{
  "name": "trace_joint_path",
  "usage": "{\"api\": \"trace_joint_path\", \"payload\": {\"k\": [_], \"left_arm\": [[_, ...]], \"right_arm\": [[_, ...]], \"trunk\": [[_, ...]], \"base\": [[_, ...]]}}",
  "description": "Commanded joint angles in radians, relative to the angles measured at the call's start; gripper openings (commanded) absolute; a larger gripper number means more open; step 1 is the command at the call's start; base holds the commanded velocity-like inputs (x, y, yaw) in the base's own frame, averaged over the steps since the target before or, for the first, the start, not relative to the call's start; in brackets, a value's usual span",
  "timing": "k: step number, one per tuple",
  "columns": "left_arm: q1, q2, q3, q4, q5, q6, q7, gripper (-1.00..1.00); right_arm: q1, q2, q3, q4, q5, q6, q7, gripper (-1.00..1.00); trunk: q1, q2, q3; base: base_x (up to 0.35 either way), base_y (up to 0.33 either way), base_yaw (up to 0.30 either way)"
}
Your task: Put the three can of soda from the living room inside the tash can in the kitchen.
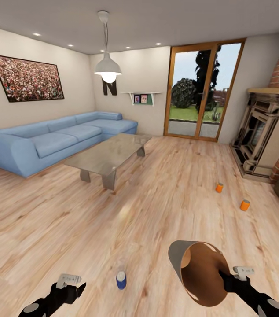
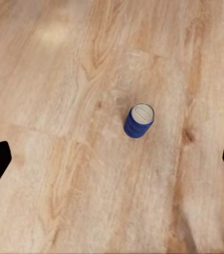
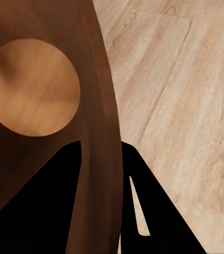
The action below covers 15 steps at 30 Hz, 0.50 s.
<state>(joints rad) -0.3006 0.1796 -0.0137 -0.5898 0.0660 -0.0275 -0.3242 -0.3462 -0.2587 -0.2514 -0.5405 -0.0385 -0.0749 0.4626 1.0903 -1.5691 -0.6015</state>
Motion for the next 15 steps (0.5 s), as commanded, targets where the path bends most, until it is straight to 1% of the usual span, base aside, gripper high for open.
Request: {"api": "trace_joint_path", "payload": {"k": [1, 3, 9, 14, 15], "left_arm": [[0.000, 0.000, 0.000, 0.000, 0.000, 0.000, 0.000, 1.00], [0.000, 0.000, -0.001, 0.012, -0.002, 0.000, 0.000, 1.00], [-0.001, -0.006, -0.001, 0.032, -0.003, 0.000, 0.004, 1.00], [-0.003, -0.027, -0.004, 0.035, -0.004, 0.013, 0.006, 1.00], [-0.005, -0.038, -0.011, 0.035, -0.008, 0.024, 0.005, 1.00]], "right_arm": [[-0.001, -0.001, -0.001, -0.002, -0.009, 0.001, 0.005, -1.00], [-0.001, -0.007, -0.002, -0.003, -0.009, 0.005, 0.004, -1.00], [-0.001, -0.009, -0.002, -0.006, -0.009, 0.006, 0.004, -1.00], [-0.001, -0.010, -0.002, -0.010, -0.009, 0.005, 0.000, -1.00], [-0.001, -0.010, -0.002, -0.011, -0.009, 0.006, 0.000, -1.00]], "trunk": [[0.000, 0.000, 0.001], [0.000, 0.000, 0.002], [0.000, 0.000, 0.006], [0.000, 0.000, 0.009], [0.000, 0.000, 0.010]], "base": [[0.286, 0.000, -0.242], [0.285, 0.000, -0.242], [0.289, 0.000, -0.242], [0.306, 0.000, -0.242], [0.314, 0.000, -0.242]]}}
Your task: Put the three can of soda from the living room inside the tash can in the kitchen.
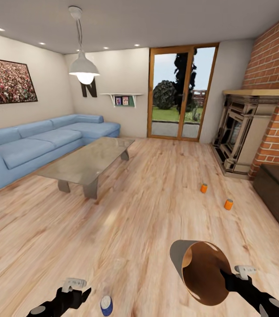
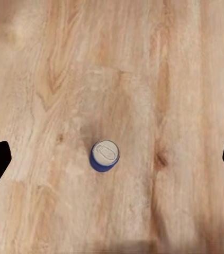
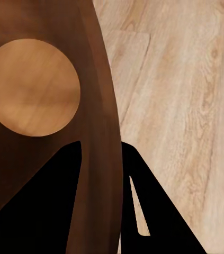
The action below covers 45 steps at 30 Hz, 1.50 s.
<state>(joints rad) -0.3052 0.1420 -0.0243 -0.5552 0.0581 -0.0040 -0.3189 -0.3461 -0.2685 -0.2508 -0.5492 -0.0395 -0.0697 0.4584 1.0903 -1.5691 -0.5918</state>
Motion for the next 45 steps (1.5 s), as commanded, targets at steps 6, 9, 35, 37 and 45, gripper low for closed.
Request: {"api": "trace_joint_path", "payload": {"k": [6, 9, 35, 37, 45], "left_arm": [[-0.021, -0.092, -0.088, -0.013, -0.034, 0.181, 0.000, 1.00], [-0.059, -0.111, -0.103, -0.016, -0.045, 0.224, 0.001, 1.00], [-0.112, -0.111, -0.099, -0.007, -0.039, 0.236, 0.009, 1.00], [-0.112, -0.111, -0.099, -0.007, -0.038, 0.236, 0.009, 1.00], [-0.112, -0.111, -0.098, -0.008, -0.038, 0.236, 0.009, 1.00]], "right_arm": [[-0.001, 0.000, -0.002, -0.003, -0.007, 0.001, -0.001, -1.00], [-0.001, -0.002, -0.002, -0.003, -0.007, 0.001, -0.003, -1.00], [-0.001, -0.072, -0.100, -0.001, -0.006, -0.004, 0.009, -1.00], [-0.001, -0.072, -0.108, -0.002, -0.006, -0.007, 0.010, -1.00], [-0.001, -0.083, -0.109, 0.000, -0.005, -0.008, 0.013, -1.00]], "trunk": [[0.000, 0.000, 0.004], [0.000, 0.000, 0.006], [0.000, 0.000, 0.009], [0.000, 0.000, 0.009], [0.000, 0.000, 0.009]], "base": [[0.297, 0.000, -0.242], [0.254, 0.000, -0.242], [0.019, 0.000, -0.034], [0.000, 0.000, 0.000], [0.000, 0.000, 0.000]]}}
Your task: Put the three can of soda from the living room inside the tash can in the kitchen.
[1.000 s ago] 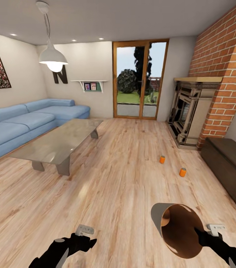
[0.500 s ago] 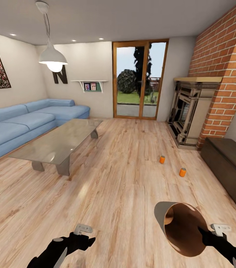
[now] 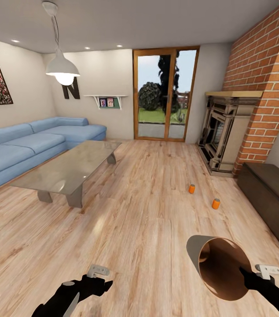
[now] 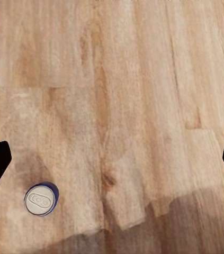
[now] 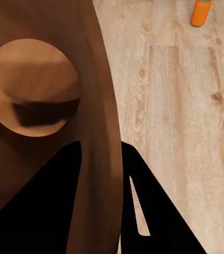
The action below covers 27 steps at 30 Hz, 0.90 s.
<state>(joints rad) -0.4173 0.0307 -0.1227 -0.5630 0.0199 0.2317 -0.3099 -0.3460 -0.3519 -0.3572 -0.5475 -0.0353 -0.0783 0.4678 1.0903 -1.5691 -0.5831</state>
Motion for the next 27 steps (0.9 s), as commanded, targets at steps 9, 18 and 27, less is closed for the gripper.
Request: {"api": "trace_joint_path", "payload": {"k": [9, 18, 27], "left_arm": [[-0.001, 0.016, 0.002, -0.001, -0.007, 0.001, 0.006, 1.00], [-0.001, 0.104, 0.004, -0.001, -0.009, 0.006, 0.036, 1.00], [0.000, 0.122, 0.004, 0.016, -0.012, 0.005, 0.120, 1.00]], "right_arm": [[-0.001, -0.003, -0.002, -0.002, -0.009, -0.003, 0.006, -1.00], [0.003, -0.003, -0.002, -0.002, -0.008, -0.004, 0.006, -1.00], [0.005, -0.001, -0.002, -0.002, -0.004, -0.005, 0.006, -1.00]], "trunk": [[0.000, 0.000, 0.000], [0.000, 0.000, 0.000], [0.000, 0.000, 0.000]], "base": [[0.000, 0.000, 0.000], [0.000, 0.000, 0.000], [0.000, 0.000, 0.000]]}}
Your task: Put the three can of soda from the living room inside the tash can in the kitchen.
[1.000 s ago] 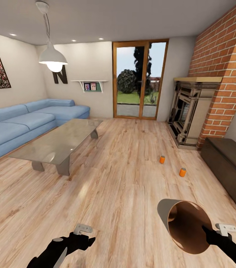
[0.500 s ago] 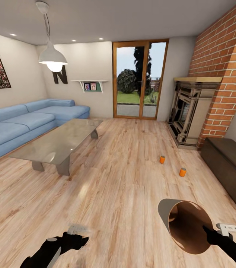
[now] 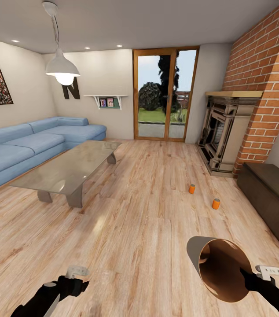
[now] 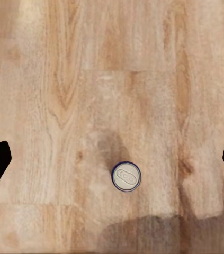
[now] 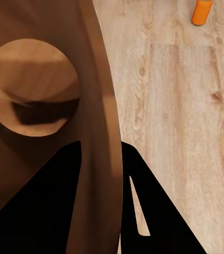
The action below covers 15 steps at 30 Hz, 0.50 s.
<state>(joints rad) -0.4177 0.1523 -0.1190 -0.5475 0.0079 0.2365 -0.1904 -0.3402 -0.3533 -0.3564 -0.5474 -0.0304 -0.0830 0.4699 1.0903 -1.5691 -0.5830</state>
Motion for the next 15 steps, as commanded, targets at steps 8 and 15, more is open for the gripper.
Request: {"api": "trace_joint_path", "payload": {"k": [8, 15], "left_arm": [[0.000, -0.002, -0.001, 0.004, 0.000, -0.002, 0.013, 1.00], [0.000, -0.002, -0.001, 0.004, 0.000, -0.002, 0.013, 1.00]], "right_arm": [[0.000, 0.000, -0.002, -0.002, -0.008, 0.000, 0.002, -1.00], [0.000, 0.000, -0.003, -0.002, -0.008, 0.000, 0.001, -1.00]], "trunk": [[0.000, 0.000, 0.000], [0.000, 0.000, 0.000]], "base": [[0.000, 0.000, 0.000], [0.000, 0.000, 0.000]]}}
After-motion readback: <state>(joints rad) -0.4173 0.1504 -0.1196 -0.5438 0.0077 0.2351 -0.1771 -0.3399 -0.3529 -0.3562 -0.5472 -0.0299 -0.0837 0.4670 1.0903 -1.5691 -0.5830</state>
